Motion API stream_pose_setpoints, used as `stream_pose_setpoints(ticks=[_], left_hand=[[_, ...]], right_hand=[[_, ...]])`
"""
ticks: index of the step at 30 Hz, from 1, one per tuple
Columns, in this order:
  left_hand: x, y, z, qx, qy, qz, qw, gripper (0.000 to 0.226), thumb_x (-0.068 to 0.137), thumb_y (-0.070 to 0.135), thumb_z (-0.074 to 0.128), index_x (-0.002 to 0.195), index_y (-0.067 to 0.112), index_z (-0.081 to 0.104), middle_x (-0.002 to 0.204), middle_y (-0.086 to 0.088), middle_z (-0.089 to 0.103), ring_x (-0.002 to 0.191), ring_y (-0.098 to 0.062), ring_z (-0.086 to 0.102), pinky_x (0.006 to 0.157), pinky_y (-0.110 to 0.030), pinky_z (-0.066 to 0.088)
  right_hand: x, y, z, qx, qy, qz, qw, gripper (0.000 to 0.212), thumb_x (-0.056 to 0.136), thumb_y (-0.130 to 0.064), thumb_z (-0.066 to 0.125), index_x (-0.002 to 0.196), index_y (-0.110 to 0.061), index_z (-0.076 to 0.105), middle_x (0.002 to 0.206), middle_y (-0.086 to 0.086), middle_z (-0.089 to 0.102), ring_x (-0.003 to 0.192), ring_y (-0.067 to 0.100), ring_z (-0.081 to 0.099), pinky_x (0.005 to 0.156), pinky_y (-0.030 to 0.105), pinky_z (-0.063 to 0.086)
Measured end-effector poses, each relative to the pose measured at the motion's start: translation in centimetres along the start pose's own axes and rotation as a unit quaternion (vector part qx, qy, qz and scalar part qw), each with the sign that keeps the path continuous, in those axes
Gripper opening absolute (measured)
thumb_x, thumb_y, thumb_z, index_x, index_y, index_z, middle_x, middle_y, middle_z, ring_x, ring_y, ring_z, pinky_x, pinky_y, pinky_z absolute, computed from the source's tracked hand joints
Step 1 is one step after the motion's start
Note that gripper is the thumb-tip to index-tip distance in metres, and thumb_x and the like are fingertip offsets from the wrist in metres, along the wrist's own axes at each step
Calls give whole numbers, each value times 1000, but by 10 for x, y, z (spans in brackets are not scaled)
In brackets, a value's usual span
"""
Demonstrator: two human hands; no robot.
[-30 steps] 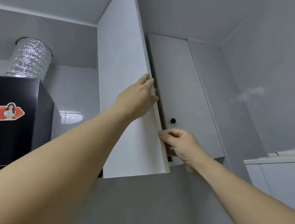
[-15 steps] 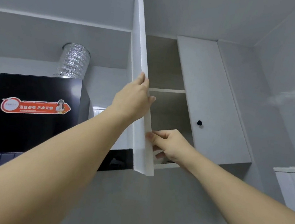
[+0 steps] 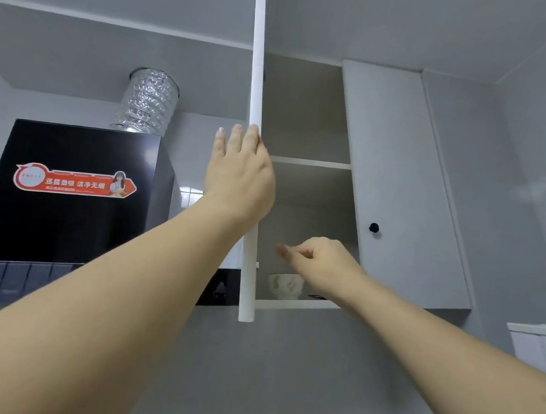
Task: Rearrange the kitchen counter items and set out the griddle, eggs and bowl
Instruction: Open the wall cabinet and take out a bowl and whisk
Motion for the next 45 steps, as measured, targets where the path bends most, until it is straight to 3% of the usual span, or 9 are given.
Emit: stream_pose_setpoints(ticks=[4, 6, 11, 18, 27, 34, 37, 40, 45], left_hand=[[-8, 35, 8, 80, 21, -5, 997, 66, 92, 14, 19, 149, -6, -8, 158, -23, -17, 147, -38, -15, 119, -49, -10], [-4, 54, 16, 73, 20, -14, 997, 67, 92, 16, 16, 149, -5, -11, 158, -23, -19, 146, -38, -18, 118, -48, -13], [4, 114, 45, -56, -65, -73, 994, 70, 93, 19, 24, 150, -4, -10, 159, -20, -17, 147, -35, -17, 119, -46, -12], [13, 188, 132, -180, -134, -87, 971, 72, 93, 19, 30, 151, -5, -7, 160, -19, -12, 148, -33, -12, 121, -44, -6], [29, 215, 221, -254, -212, -52, 942, 72, 93, 17, 31, 152, -2, -5, 161, -15, -11, 149, -31, -11, 121, -43, -3], [26, 246, 266, -313, -263, -3, 913, 62, 96, 17, 32, 151, -1, 10, 160, -15, 11, 147, -32, 7, 120, -44, 11], [24, 255, 288, -347, -292, -3, 891, 41, 93, 12, 34, 132, 0, 36, 138, -15, 43, 128, -32, 37, 104, -39, 34], [22, 264, 309, -388, -328, 17, 861, 32, 91, 8, 35, 122, 3, 42, 117, -13, 55, 107, -30, 52, 82, -34, 40], [15, 274, 324, -517, -358, 10, 778, 21, 83, 5, 33, 80, 15, 51, 81, 0, 53, 71, -19, 44, 66, -29, 37]], right_hand=[[7, 45, -46, -428, 5, -60, 902, 37, 99, -40, 31, 115, -21, 59, 118, 1, 53, 106, 22, 52, 82, 34, 45], [17, 74, -72, -533, -24, -56, 844, 33, 97, -26, 36, 125, -17, 48, 125, 3, 48, 113, 23, 48, 88, 35, 43], [34, 124, -117, -666, -68, -17, 743, 64, 89, -10, 43, 149, -17, 19, 152, 6, 23, 143, 26, 17, 115, 45, 21], [56, 167, -108, -701, -99, 11, 706, 79, 92, -8, 45, 153, -16, -5, 160, 5, -1, 148, 25, -4, 120, 46, 5], [92, 212, -97, -719, -104, 12, 687, 78, 93, -8, 42, 153, -15, -8, 160, 3, -4, 148, 24, -5, 120, 45, 3], [112, 235, -86, -744, -110, 7, 658, 80, 95, -9, 42, 152, -15, -13, 160, 0, -16, 147, 24, -12, 119, 46, 0], [127, 241, -75, -753, -115, -10, 648, 82, 95, -13, 44, 151, -18, -16, 159, -2, -19, 147, 24, -14, 119, 47, 0], [144, 249, -61, -766, -118, -36, 631, 84, 95, -16, 45, 151, -21, -18, 158, -5, -22, 147, 24, -15, 118, 48, -2], [158, 258, -48, -794, -131, -45, 592, 78, 98, -20, 41, 151, -25, -16, 158, -5, -23, 146, 25, -17, 118, 51, -5]])
Point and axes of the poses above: each hand's wrist, its own x-axis towards the middle knuckle, its own z-axis out of the palm, y = z × x, the point moved 4 cm from there along x, towards the middle knuckle
